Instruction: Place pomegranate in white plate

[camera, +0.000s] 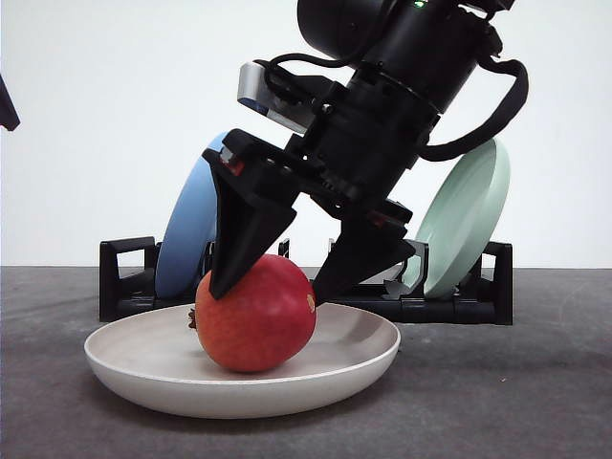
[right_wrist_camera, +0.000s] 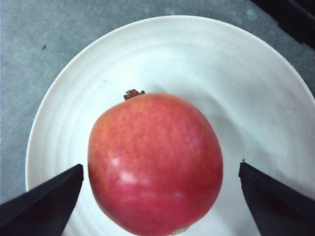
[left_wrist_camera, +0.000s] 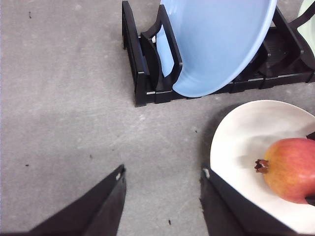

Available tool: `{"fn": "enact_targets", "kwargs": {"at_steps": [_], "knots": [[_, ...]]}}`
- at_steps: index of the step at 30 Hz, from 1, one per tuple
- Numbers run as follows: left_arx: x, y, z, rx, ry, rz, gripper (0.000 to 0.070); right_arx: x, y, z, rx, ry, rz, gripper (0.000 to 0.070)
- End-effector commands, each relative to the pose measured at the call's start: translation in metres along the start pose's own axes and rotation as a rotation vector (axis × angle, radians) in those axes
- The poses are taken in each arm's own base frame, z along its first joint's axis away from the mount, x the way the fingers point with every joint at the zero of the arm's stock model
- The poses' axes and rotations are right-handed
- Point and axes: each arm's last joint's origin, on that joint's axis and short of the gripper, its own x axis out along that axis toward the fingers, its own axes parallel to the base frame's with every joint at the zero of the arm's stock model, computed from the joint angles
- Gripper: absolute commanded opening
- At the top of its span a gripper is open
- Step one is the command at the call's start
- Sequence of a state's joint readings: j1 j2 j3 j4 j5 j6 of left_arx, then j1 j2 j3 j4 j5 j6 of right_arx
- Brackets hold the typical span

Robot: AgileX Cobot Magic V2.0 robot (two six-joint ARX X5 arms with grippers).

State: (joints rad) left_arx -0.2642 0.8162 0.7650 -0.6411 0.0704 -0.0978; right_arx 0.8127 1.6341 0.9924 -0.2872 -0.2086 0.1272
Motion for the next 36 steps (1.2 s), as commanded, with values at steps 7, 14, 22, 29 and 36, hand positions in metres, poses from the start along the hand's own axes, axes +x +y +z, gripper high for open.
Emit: {"fn": "enact_targets", "kwargs": {"at_steps": [7, 14, 22, 29, 36], "knots": [[-0.001, -0.001, 0.004, 0.001, -0.012, -0.005, 0.0272, -0.027, 0.009, 0.008, -0.071, -0.121, 0.018, 0.0596], [-0.001, -0.001, 0.004, 0.001, -0.012, -0.005, 0.0272, -0.064, 0.0, -0.022, -0.067, -0.325, 0.011, 0.0589], [-0.001, -0.001, 0.004, -0.021, -0.012, -0.005, 0.0272, -0.107, -0.03, -0.073, 0.084, -0.413, -0.092, 0.0589], [-0.001, -0.001, 0.004, -0.021, -0.012, -0.005, 0.0272, -0.142, -0.055, -0.106, 0.211, -0.454, -0.248, 0.0589], [-0.001, -0.001, 0.004, -0.03, -0.017, -0.006, 0.0273, -0.16, -0.067, -0.109, 0.243, -0.54, -0.344, 0.059]]}}
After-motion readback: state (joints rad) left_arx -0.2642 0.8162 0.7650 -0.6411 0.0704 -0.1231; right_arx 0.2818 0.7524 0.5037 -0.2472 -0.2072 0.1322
